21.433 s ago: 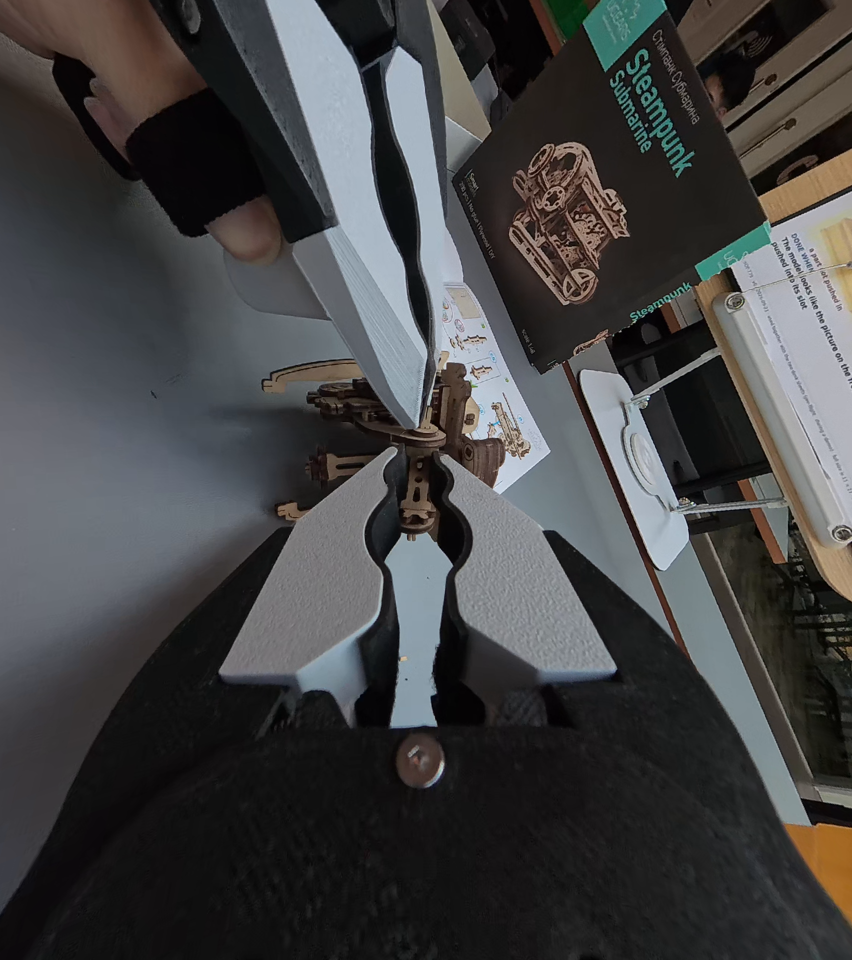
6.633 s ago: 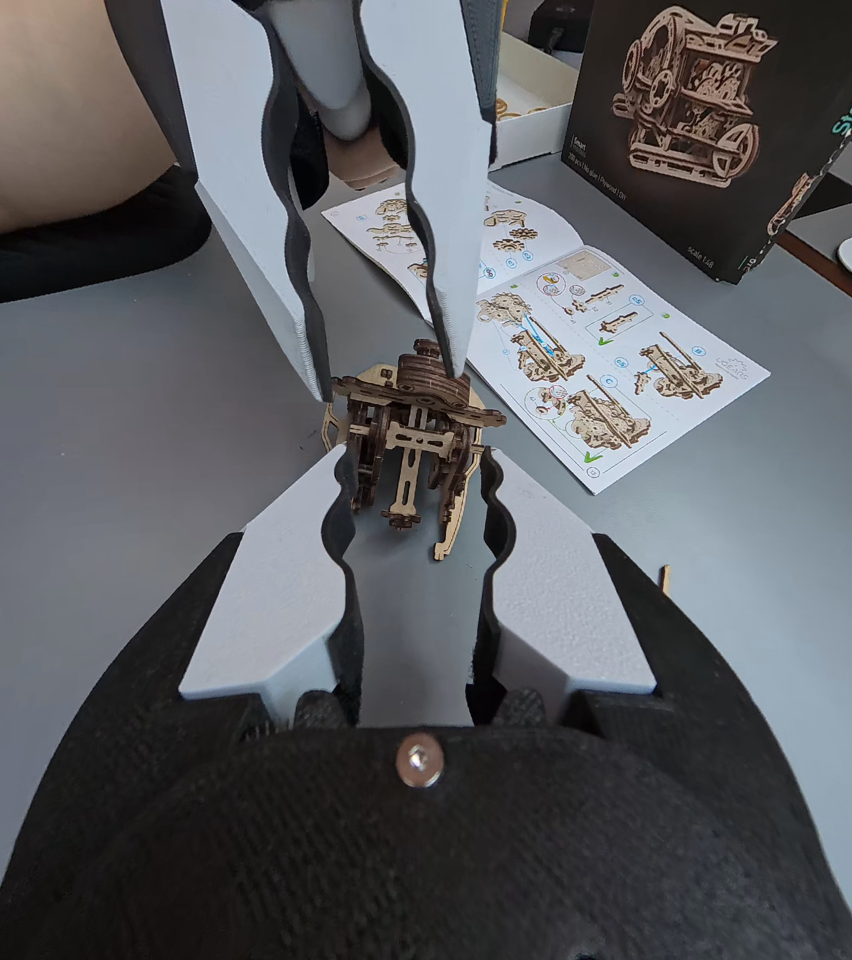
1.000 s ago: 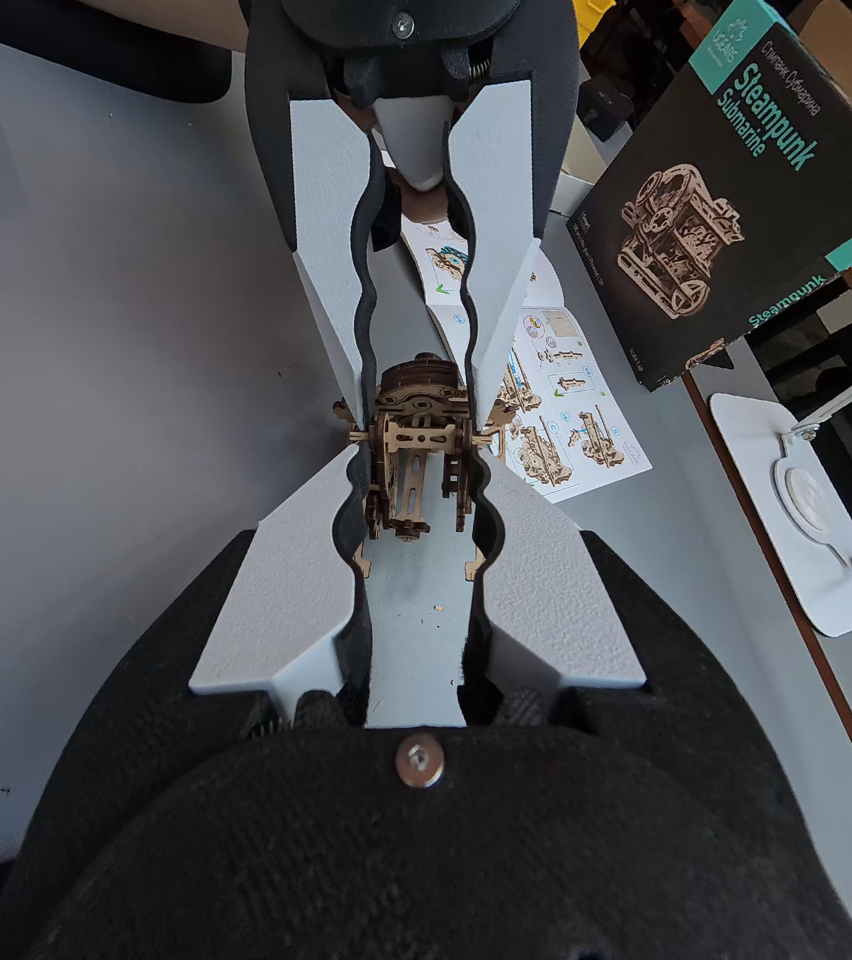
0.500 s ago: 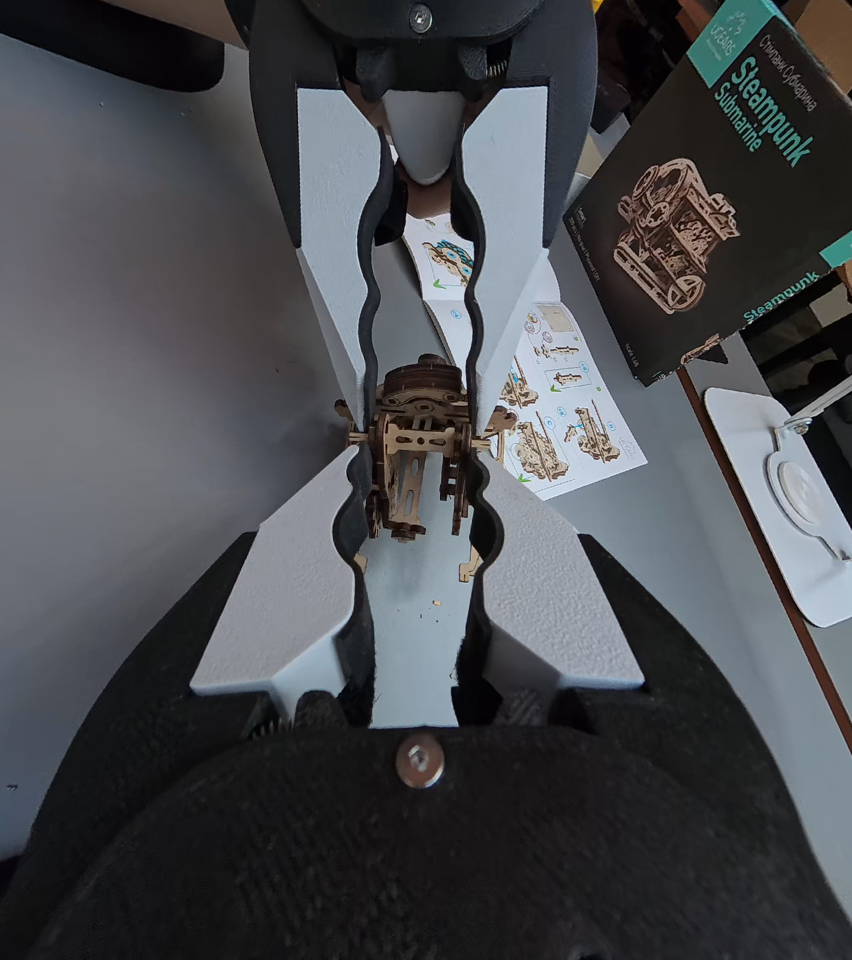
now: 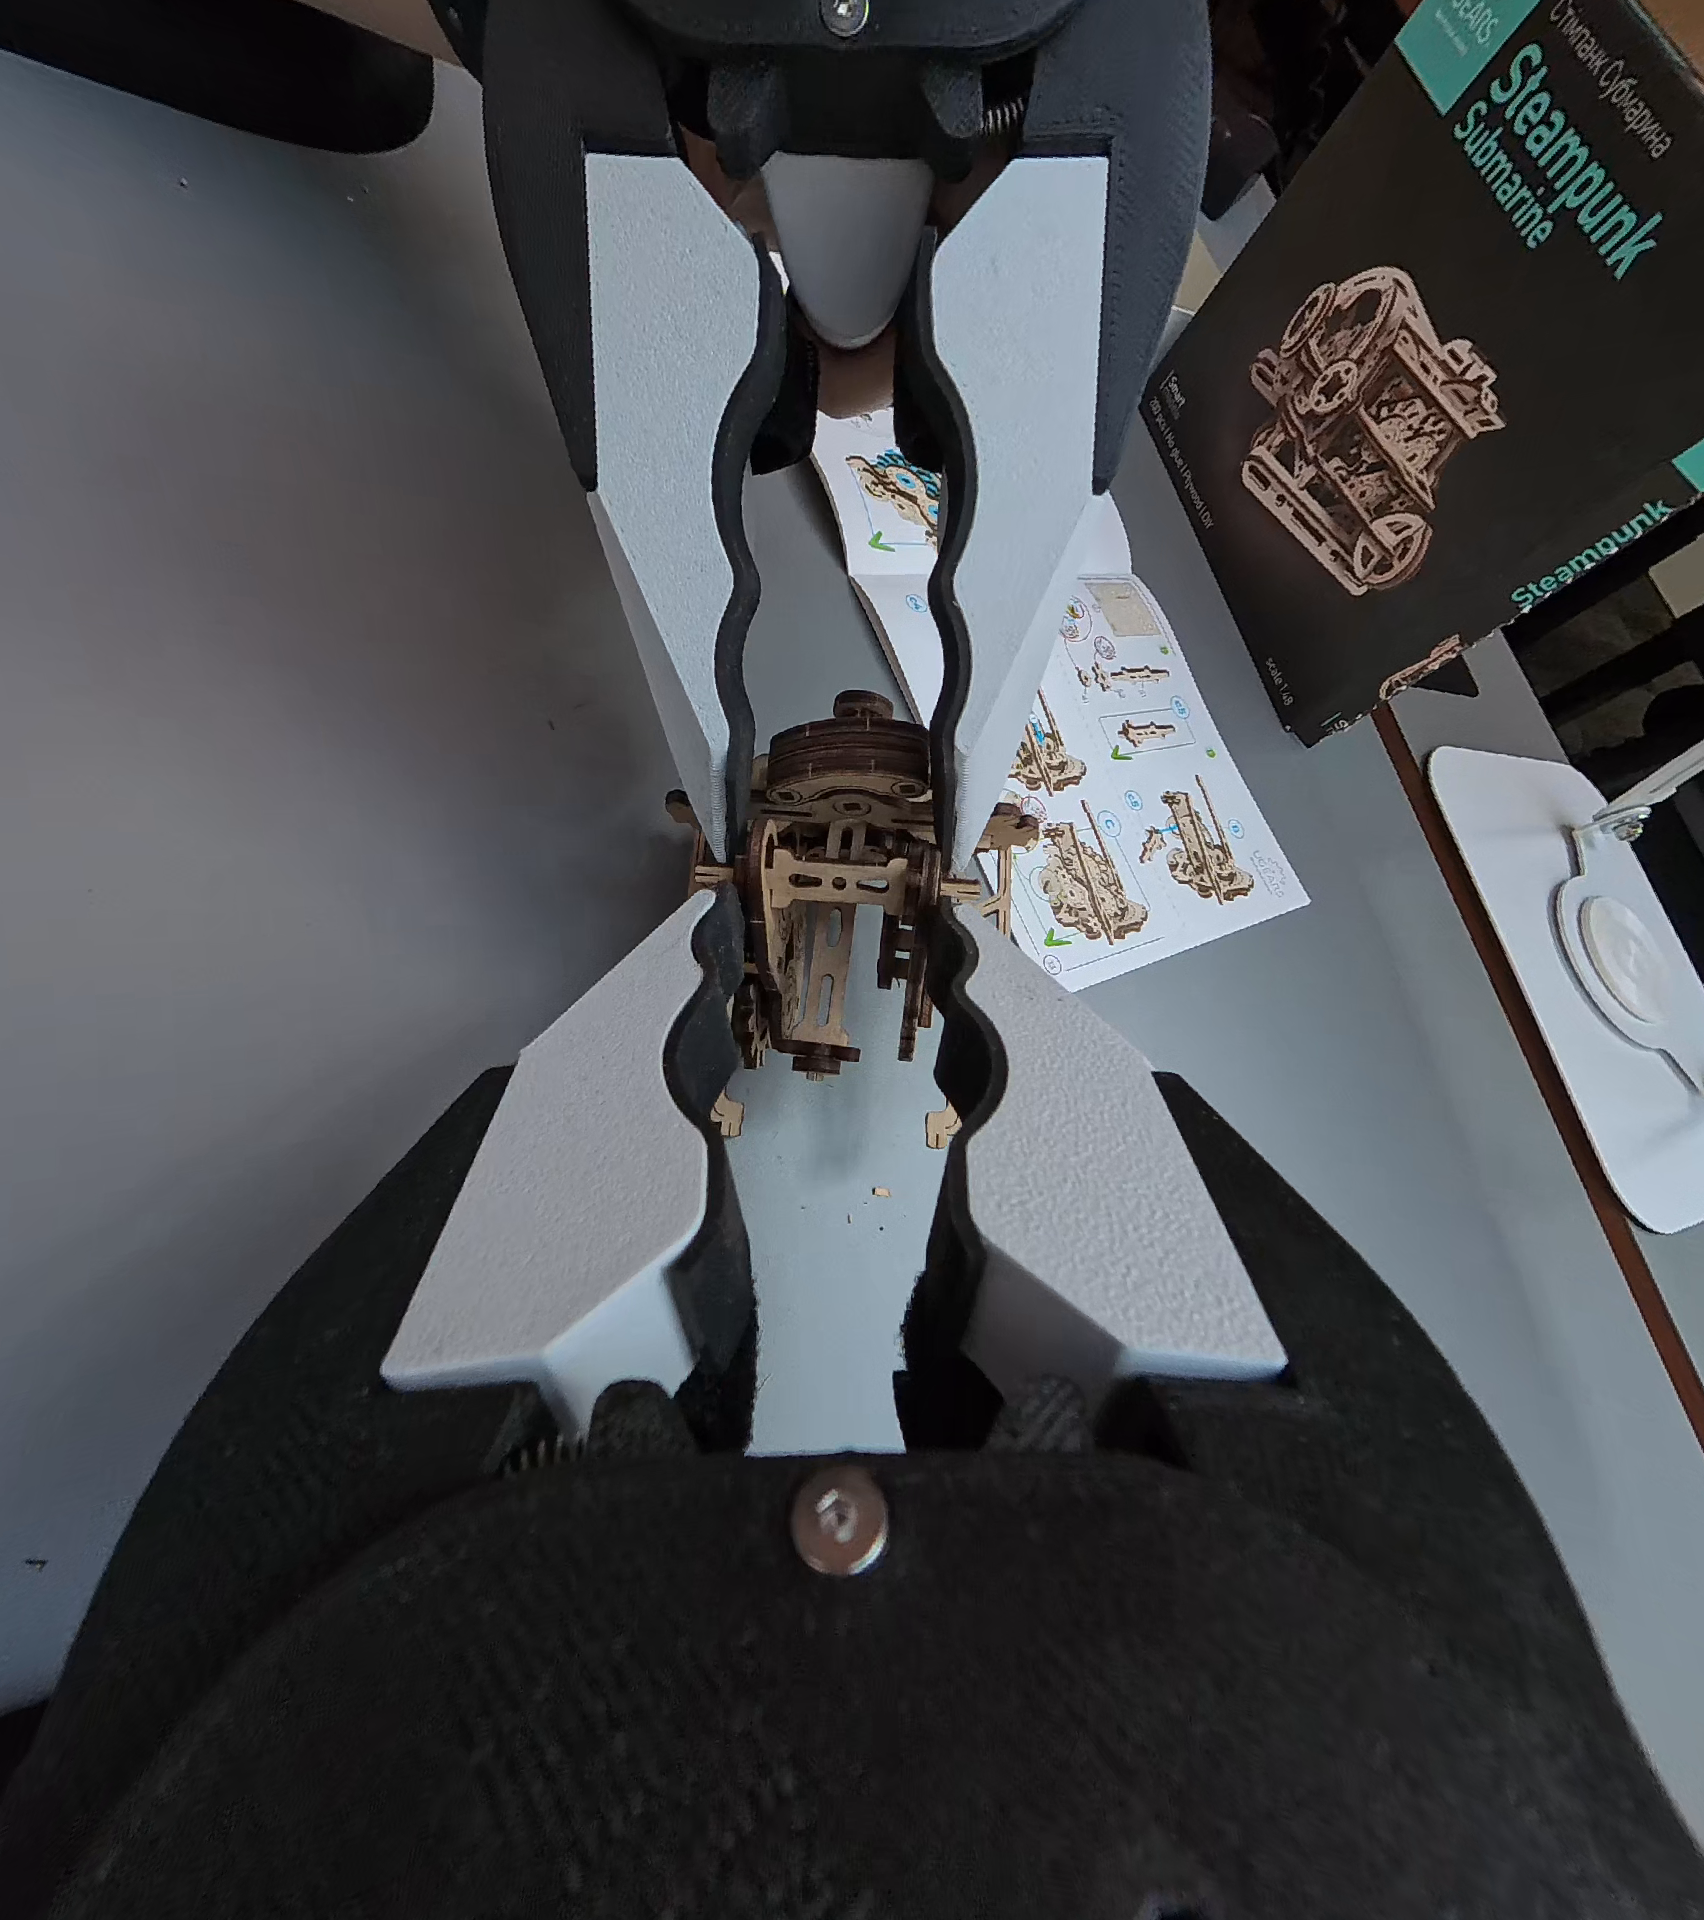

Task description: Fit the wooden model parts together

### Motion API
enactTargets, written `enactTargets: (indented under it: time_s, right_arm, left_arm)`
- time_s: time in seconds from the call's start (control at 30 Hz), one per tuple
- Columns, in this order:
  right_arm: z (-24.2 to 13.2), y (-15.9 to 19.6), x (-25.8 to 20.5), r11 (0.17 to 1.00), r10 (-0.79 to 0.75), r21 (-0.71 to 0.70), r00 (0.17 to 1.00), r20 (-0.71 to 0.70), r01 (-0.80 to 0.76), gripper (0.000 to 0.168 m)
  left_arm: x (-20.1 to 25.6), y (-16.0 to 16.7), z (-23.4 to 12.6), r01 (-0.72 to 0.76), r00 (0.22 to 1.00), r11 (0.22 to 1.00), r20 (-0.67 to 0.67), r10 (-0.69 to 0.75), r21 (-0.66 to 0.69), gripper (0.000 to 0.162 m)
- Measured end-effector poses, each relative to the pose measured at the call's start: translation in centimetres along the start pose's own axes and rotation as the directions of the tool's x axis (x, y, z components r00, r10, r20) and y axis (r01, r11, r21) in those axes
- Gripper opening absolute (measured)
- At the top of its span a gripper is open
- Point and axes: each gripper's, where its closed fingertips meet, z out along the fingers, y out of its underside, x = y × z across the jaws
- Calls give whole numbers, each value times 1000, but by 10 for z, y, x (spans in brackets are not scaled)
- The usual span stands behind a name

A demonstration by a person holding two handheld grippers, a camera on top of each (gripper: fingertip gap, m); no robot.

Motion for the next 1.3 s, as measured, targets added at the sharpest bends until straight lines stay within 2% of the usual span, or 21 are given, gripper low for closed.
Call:
enactTargets:
  time_s: [0.3, 0.43, 0.8, 0.97, 1.03, 1.3]
  right_arm:
    - [0, 0, -2, 1000, -27, -14, 1000, 1, 27, 33]
    - [1, 1, 0, 1000, 10, 1, 1000, 22, -10, 35]
    - [2, 0, -2, 1000, 16, 21, 999, 31, -17, 36]
    - [1, -1, -1, 999, 24, 23, 999, 24, -25, 35]
    - [2, 0, 0, 999, 34, 18, 999, 21, -34, 36]
    - [2, 0, 2, 999, 50, 19, 999, 12, -51, 35]
  left_arm:
    - [2, 0, 0, -15, 1000, 1000, -9, 15, -12, 35]
    - [0, 1, -1, -61, 998, 998, 23, 61, 2, 36]
    - [1, 1, -6, 2, 1000, 1000, 12, -2, 4, 36]
    - [2, -9, -10, 70, 997, 995, -17, -69, 71, 36]
    - [3, -7, -8, 69, 998, 996, -16, -68, 61, 42]
    - [-3, -6, -6, 52, 998, 996, 32, -55, 78, 36]
